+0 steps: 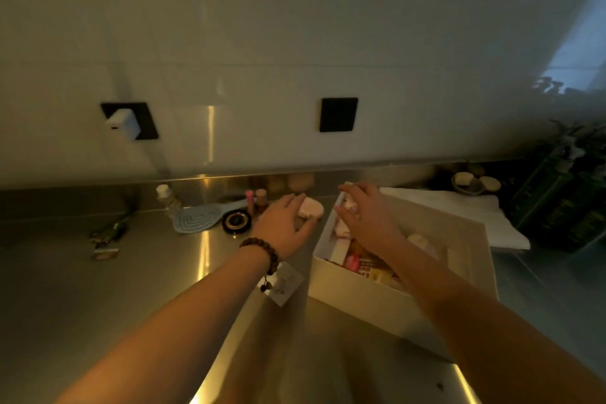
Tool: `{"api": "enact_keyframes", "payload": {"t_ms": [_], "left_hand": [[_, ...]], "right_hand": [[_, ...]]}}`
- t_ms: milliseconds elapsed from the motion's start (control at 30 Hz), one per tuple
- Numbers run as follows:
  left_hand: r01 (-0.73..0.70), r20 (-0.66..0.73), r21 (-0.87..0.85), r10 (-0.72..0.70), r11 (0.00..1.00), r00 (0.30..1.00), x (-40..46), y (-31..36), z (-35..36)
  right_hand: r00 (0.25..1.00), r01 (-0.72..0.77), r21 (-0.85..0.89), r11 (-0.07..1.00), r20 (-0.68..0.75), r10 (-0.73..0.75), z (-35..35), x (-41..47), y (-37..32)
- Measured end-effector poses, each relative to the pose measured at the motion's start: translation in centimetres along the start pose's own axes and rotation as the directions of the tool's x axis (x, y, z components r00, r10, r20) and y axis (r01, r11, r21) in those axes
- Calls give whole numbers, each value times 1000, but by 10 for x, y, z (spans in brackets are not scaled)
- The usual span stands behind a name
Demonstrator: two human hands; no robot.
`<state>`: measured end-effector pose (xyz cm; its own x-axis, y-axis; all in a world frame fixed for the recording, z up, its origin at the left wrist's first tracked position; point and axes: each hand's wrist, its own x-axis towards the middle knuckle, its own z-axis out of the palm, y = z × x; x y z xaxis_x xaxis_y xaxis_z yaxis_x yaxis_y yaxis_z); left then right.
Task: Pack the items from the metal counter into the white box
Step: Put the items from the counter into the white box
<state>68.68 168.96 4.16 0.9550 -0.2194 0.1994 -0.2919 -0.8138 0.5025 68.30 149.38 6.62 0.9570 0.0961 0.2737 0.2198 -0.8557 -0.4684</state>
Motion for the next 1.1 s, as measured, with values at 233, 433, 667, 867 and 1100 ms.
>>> {"api": "enact_keyframes", "payload": {"t_ms": [233, 433, 667, 867, 1100], "left_hand": [[168, -111, 77, -159, 983, 981, -39, -87, -51], [384, -165, 50, -371, 922, 914, -59, -167, -72], [540, -153, -55, -541, 840, 827, -47, -236, -73], [631, -115, -296, -682, 718, 722, -14, -267, -57], [594, -116, -498, -728, 631, 676, 26, -288, -48]], "right_hand": [[988, 115, 170, 979, 81, -130, 60, 23, -80], [977, -57, 244, 968, 213, 4, 125, 42, -108], [961, -236, 247, 940, 201, 189, 179, 78, -114], [950, -302, 227, 926, 158, 271, 210, 103, -108], [968, -244, 150, 958, 103, 231, 230, 113, -102]]}}
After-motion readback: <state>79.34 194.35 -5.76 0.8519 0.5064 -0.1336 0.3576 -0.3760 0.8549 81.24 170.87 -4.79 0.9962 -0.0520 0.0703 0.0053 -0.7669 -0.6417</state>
